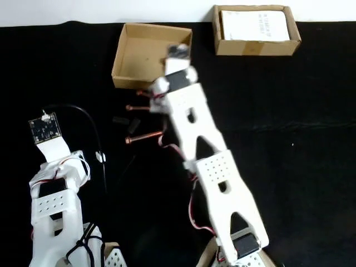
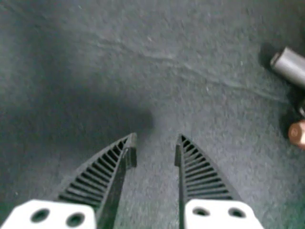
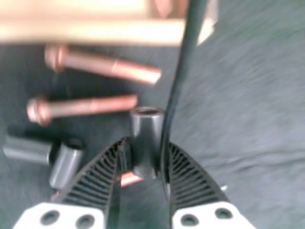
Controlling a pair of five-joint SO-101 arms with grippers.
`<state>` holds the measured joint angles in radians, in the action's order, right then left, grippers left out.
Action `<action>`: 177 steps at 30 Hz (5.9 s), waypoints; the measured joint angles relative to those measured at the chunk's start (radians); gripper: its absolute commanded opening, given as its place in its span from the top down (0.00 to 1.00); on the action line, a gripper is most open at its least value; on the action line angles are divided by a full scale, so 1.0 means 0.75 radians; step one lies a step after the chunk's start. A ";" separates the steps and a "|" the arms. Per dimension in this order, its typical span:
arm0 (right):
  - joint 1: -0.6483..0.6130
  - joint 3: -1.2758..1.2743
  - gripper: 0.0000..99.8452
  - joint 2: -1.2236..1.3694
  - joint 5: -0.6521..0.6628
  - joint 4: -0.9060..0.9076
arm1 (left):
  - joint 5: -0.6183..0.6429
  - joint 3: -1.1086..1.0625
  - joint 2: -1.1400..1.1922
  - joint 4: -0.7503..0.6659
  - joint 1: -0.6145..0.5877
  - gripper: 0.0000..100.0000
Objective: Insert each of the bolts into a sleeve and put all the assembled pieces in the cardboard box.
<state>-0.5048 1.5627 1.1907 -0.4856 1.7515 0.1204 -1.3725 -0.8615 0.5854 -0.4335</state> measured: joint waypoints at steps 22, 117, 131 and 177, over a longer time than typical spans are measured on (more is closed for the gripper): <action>0.389 -1.712 0.99 -1.352 0.225 -0.006 | 0.190 0.906 0.252 0.857 0.610 0.85; 0.638 -3.693 0.99 -2.052 0.139 -1.671 | 1.317 2.684 2.302 1.493 0.667 0.81; 0.638 -3.693 0.99 -2.052 0.139 -1.671 | 1.201 2.664 2.332 1.518 0.612 0.82; 0.638 -3.693 0.99 -2.052 0.139 -1.671 | -0.489 2.617 2.289 1.557 0.628 0.99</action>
<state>-0.0261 -1.2068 -0.3483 -0.3813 0.4979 -0.2463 0.5900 0.8554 1.7530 0.0376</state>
